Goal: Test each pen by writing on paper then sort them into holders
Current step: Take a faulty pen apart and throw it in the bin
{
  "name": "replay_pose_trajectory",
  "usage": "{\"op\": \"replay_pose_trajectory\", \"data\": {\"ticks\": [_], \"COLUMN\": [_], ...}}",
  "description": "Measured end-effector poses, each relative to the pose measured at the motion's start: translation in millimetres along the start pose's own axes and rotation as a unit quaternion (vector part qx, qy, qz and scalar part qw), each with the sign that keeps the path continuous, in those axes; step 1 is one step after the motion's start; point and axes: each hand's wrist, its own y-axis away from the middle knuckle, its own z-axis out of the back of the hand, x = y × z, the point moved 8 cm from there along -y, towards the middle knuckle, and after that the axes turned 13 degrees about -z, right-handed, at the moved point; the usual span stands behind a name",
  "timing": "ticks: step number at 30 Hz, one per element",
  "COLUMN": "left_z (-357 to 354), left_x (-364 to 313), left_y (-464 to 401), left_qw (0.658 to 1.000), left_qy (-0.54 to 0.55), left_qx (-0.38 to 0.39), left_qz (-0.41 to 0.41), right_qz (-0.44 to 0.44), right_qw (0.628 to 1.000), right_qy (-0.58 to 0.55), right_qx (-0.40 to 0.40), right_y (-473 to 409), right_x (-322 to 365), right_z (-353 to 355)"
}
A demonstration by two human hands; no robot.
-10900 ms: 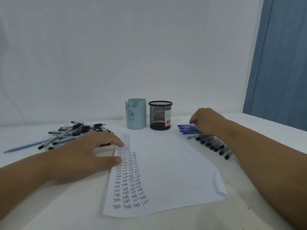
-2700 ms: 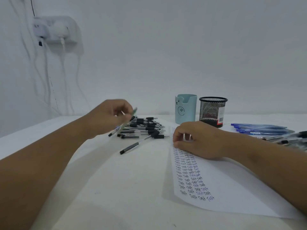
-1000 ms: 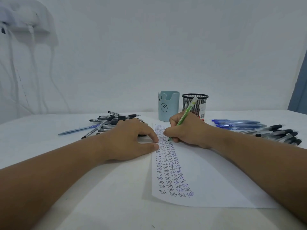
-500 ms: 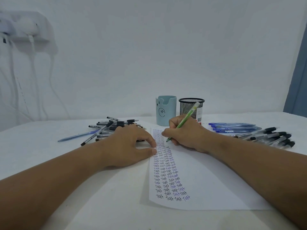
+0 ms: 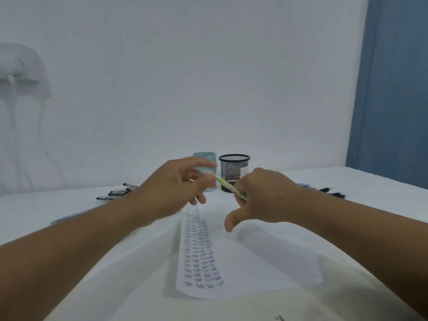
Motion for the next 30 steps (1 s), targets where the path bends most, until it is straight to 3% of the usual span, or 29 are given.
{"op": "replay_pose_trajectory", "data": {"ticks": [2,5,9,14,19,23,30], "left_z": [-18.2,-49.5,-117.2,-236.0,-376.1,-481.6,-637.4], "left_x": [-20.4,-45.3,-81.5,-143.5,-185.7,-190.7,-101.9], "left_y": [-5.9,-14.8,-28.9,-35.1,-2.7,48.6,160.7], "left_qw": [0.999,0.994,0.981,0.977,0.963,0.945,0.892], "left_qy": [0.022,0.087,0.189,0.205,0.223,0.218,0.225], "left_qx": [-0.017,-0.059,-0.039,0.040,0.136,0.232,0.372], "left_qz": [-0.023,-0.025,0.005,-0.034,-0.064,-0.072,0.122], "right_qz": [-0.002,-0.067,-0.156,-0.183,-0.268,-0.358,-0.538], "right_qw": [1.000,0.975,0.861,0.719,0.630,0.588,0.508], "right_qy": [-0.018,-0.199,-0.469,-0.633,-0.654,-0.633,-0.603], "right_qx": [-0.021,-0.077,-0.122,-0.220,-0.321,-0.353,-0.298], "right_y": [17.0,47.5,116.3,233.2,362.6,454.5,565.5], "right_x": [-14.6,-74.4,-181.3,-274.8,-350.1,-395.5,-426.2], "right_z": [15.4,41.0,51.3,44.0,13.9,-42.4,-206.2]}}
